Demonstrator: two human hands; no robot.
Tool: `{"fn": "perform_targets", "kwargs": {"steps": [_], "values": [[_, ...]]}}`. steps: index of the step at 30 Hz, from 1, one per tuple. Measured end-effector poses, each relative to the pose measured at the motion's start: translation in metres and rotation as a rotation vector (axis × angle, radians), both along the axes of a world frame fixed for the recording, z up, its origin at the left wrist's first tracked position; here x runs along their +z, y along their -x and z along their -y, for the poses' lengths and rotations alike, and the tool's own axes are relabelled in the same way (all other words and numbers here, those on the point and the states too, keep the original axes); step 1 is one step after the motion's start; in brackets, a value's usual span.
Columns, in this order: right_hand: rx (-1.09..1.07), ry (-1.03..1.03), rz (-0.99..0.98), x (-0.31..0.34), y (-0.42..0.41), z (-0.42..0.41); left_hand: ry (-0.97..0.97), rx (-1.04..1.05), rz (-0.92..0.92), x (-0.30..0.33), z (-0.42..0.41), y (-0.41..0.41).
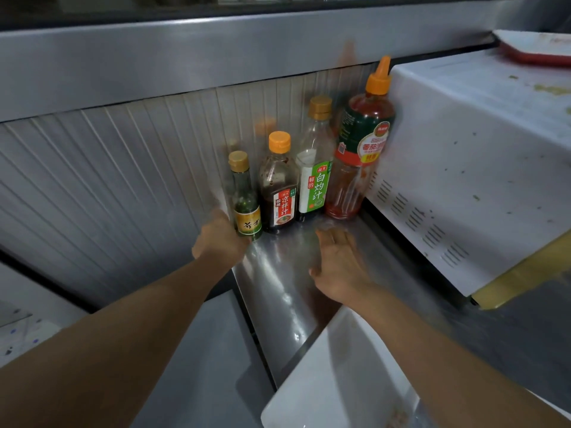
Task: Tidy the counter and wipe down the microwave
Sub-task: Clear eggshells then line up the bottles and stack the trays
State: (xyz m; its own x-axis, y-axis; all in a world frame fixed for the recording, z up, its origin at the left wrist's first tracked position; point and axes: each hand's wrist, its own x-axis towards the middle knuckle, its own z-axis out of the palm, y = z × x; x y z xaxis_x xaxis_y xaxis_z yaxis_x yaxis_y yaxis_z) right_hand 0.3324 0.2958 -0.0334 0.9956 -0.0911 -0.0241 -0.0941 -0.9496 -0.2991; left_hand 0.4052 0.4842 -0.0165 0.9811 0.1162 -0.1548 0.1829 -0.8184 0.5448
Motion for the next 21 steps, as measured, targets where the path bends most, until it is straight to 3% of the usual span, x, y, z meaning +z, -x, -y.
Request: {"fn": "perform_targets", "kwargs": {"steps": [4,8,21], "values": [[0.005,0.042,-0.027,0.018,0.019,-0.002,-0.167,-0.18,-0.127,0.01,-0.003,0.028],[-0.006,0.057,-0.052,0.038,0.049,-0.003,-0.207,-0.352,-0.123,0.026,0.003,0.058],[-0.246,0.064,-0.074,0.081,0.178,0.022,-0.138,-0.658,-0.144,0.064,0.047,0.167]]}}
